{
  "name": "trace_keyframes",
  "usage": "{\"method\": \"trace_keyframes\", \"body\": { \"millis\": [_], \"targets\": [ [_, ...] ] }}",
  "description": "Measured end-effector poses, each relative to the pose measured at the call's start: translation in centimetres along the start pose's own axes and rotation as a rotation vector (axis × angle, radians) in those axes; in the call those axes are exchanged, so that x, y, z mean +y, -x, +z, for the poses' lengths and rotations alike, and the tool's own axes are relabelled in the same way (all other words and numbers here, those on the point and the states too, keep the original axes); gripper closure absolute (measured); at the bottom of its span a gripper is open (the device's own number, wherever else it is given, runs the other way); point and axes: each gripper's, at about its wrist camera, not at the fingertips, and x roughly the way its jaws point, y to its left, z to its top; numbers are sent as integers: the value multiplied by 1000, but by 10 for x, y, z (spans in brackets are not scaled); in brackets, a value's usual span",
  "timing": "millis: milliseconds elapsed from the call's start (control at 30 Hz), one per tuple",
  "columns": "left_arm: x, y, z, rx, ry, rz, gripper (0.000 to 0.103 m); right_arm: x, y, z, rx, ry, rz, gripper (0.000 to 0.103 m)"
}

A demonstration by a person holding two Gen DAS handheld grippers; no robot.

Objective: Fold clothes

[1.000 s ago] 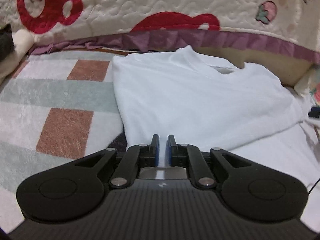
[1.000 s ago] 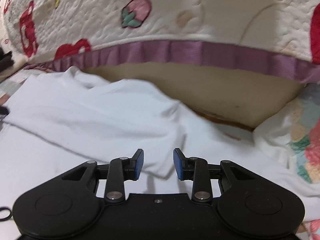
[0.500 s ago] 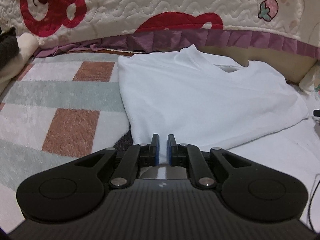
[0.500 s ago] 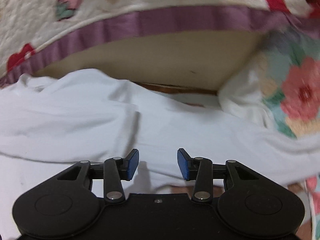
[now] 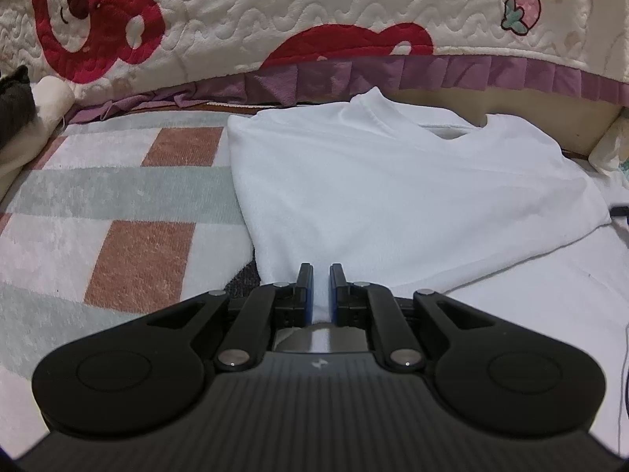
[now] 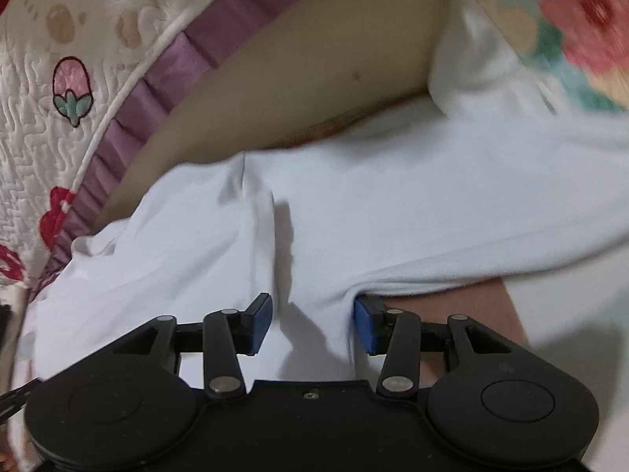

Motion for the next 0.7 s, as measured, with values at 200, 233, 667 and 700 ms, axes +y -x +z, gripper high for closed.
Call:
{"method": "trace_keyframes", "body": {
  "millis": [200,233,667,700],
  "targets": [
    [1,0,-1,-8,-1,-6,95,10,8,2,-86,108,-71,98],
    [1,0,-1,-10,-3,-7,95,9,15,2,-119,82,-76,99],
    [-3,-2,-4,-17,-50,7,95,4,22,-1,-138,105,-294,94],
    [-4,-2,-4,-19,-55,13,95,-2,28,0,-149,87,-320,90]
  ]
}}
